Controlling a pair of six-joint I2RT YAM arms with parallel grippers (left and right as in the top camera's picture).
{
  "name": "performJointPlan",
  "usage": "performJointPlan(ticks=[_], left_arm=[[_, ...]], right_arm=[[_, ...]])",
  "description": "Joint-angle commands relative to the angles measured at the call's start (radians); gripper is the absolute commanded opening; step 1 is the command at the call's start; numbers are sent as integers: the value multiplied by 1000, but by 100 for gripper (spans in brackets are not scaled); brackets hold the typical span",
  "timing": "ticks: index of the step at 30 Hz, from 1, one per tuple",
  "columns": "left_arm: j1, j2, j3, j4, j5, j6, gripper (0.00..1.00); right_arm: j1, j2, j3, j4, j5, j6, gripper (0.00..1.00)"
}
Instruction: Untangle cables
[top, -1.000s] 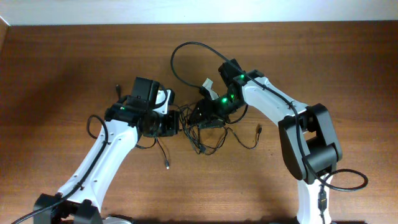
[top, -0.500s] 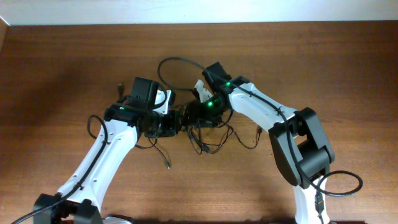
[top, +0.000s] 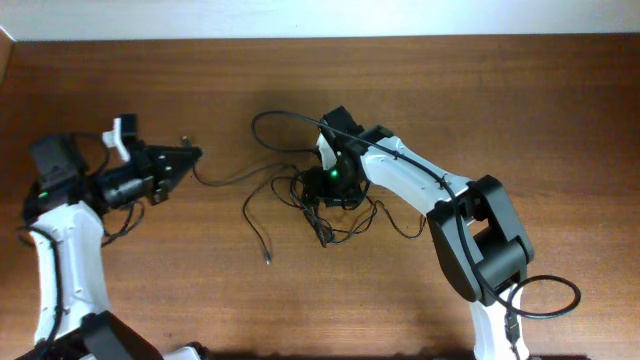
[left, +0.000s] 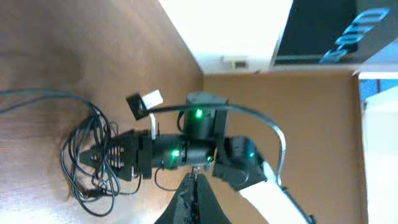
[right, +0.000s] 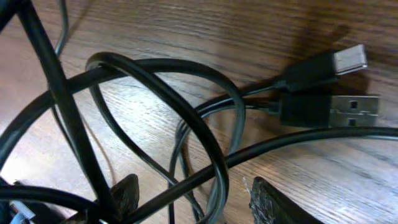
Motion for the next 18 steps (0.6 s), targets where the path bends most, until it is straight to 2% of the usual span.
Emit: performJointPlan(ticks=[1, 2, 3, 4, 5, 6, 7, 9, 12, 13, 15, 18], left_arm=[[8, -19, 13, -41, -18, 130, 0], [-30, -19, 13, -111, -163, 164, 4], [-85, -19, 13, -173, -343, 189, 28], [-159, -19, 8, -205, -492, 200, 57], [-210, -19, 8, -215, -563, 207, 66], [-283, -19, 8, -215, -636, 210, 69], [-371, -17, 8, -206, -709, 209, 70], [-491, -5, 8, -187, -804, 201, 63], [-601, 55, 8, -138, -816, 151, 56], [-626, 97, 8, -102, -825, 105, 55], [-639, 153, 8, -59, -825, 72, 43], [-639, 226, 8, -23, -826, 70, 39]], right_arm=[[-2, 11, -11, -6, 39, 4, 57], [-2, 11, -11, -6, 36, 4, 58], [-2, 11, -11, -6, 36, 4, 58], [-2, 11, -11, -6, 36, 4, 58], [-2, 11, -11, -6, 36, 4, 58], [-2, 11, -11, -6, 36, 4, 58], [-2, 11, -11, -6, 36, 4, 58], [-2, 11, -11, -6, 35, 4, 58], [-2, 11, -11, -6, 36, 4, 58], [-2, 11, -11, -6, 35, 4, 58], [-2, 11, -11, -6, 35, 4, 58], [-2, 11, -11, -6, 35, 4, 58]])
